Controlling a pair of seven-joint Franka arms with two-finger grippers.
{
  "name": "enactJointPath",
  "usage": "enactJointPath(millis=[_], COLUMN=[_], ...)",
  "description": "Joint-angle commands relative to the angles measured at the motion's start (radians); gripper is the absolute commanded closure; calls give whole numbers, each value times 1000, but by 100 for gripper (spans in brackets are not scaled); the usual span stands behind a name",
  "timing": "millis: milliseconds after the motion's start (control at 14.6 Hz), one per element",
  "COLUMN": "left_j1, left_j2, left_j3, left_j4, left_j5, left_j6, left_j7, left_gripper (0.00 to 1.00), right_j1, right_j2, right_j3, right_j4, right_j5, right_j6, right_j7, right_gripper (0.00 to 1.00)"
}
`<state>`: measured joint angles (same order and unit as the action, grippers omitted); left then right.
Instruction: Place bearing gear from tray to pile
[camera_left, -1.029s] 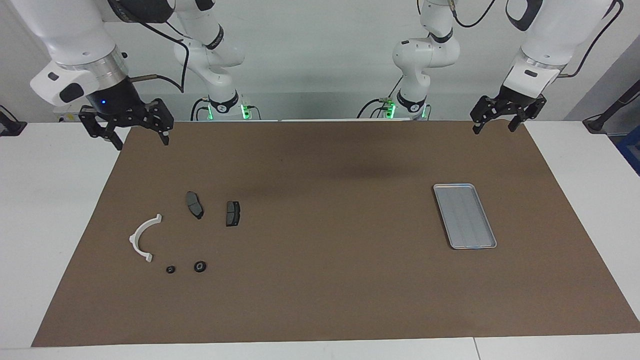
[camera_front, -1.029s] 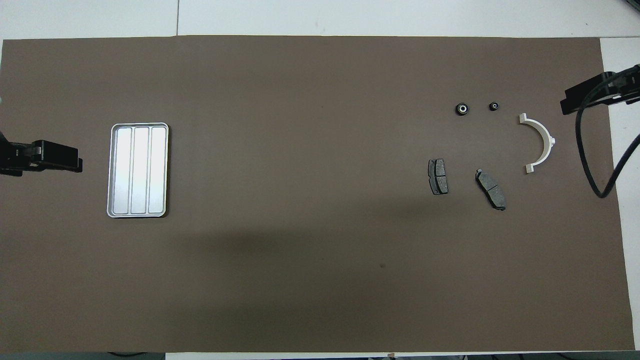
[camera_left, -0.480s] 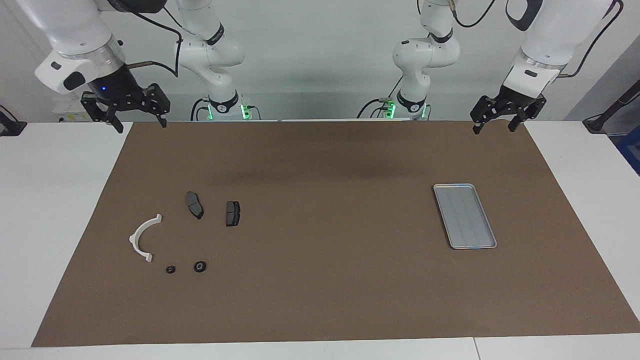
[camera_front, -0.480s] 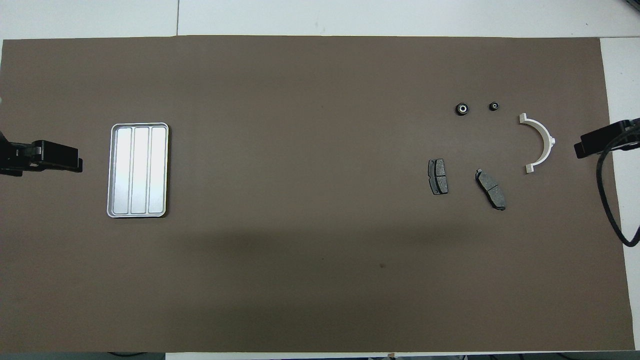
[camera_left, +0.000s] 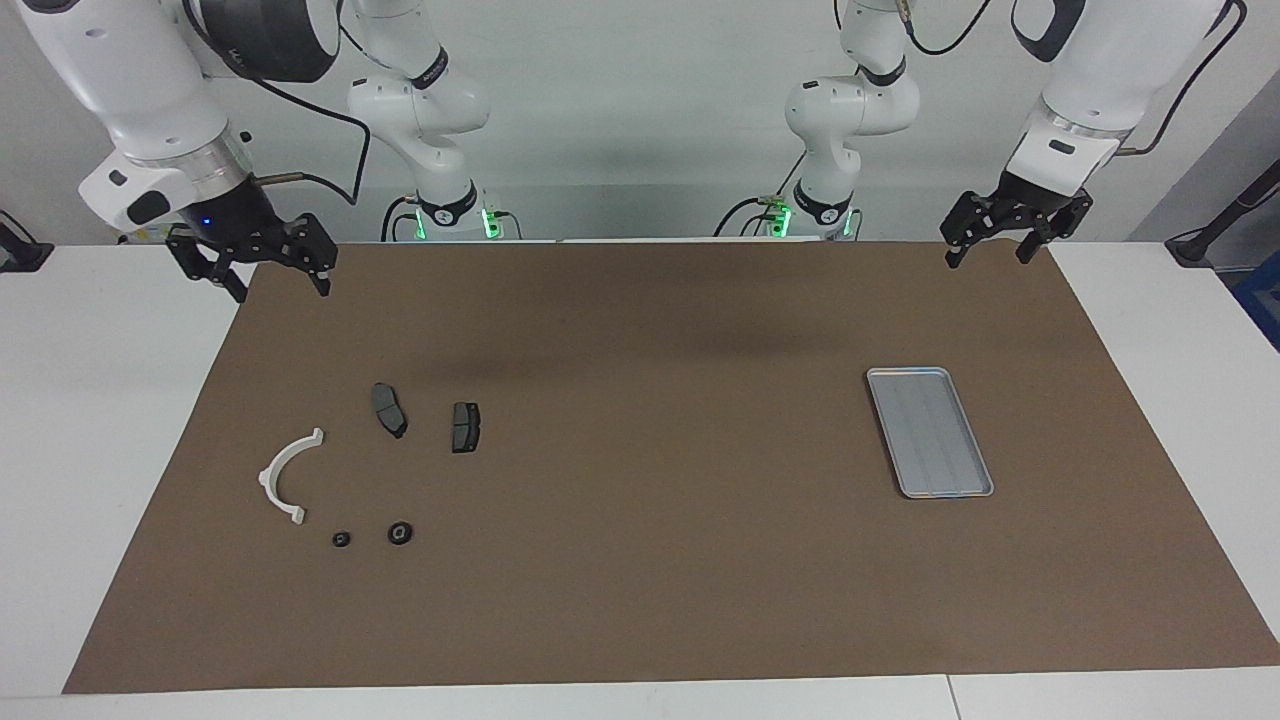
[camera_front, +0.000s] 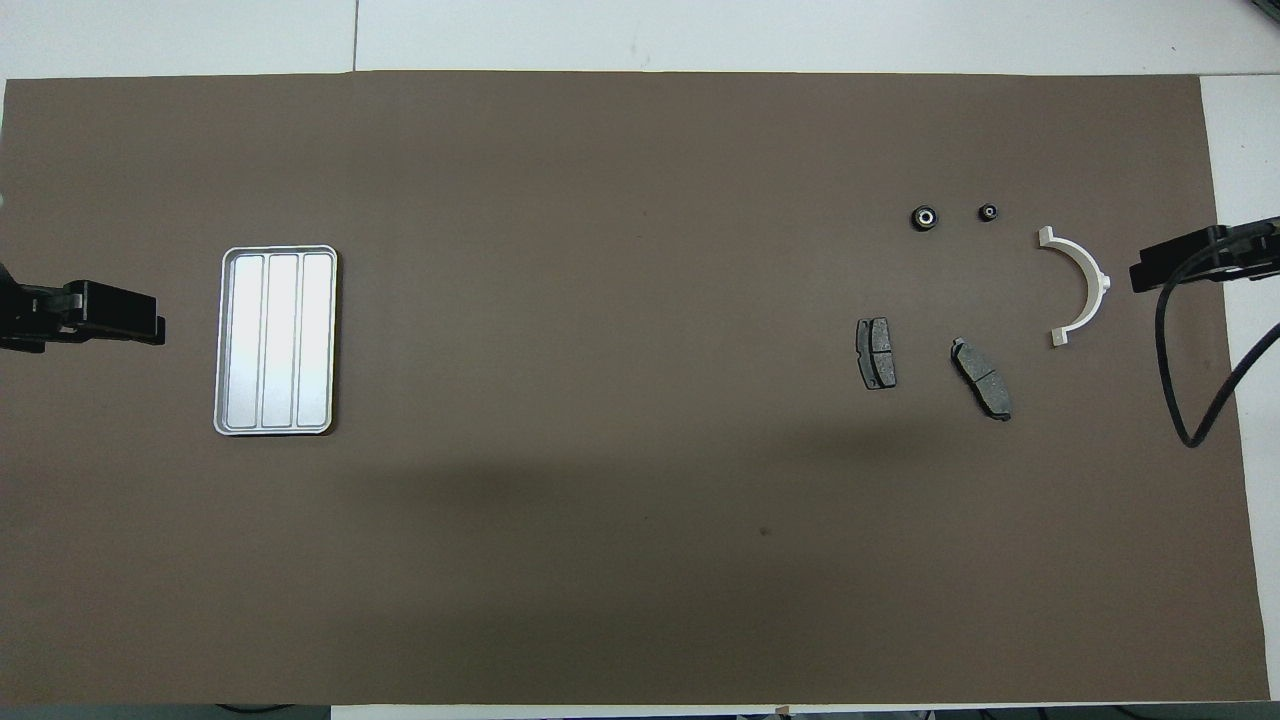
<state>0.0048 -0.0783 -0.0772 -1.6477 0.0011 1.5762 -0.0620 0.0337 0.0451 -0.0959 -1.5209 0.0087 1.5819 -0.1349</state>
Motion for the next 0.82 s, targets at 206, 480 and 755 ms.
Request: enactJointPath(millis=[206,480,755], left_j1=[-2,-2,-2], left_j2=[-11,-11,-11], left_j3=[2,2,2], left_j4=[6,6,6], left_j5=[-7,-7,-7], left_j6=[-21,-19,-21], left_j7=[5,5,5], left_gripper=[0,0,0], right_j1=[-78,-81,-81], right_j2=[-45,-15,-5], right_j3=[102,102,101], right_j4=[-22,-8,-1], right_j5=[5,0,10], right_j6=[21,23,21], right_j7=[67,51,55], right_gripper=[0,0,0])
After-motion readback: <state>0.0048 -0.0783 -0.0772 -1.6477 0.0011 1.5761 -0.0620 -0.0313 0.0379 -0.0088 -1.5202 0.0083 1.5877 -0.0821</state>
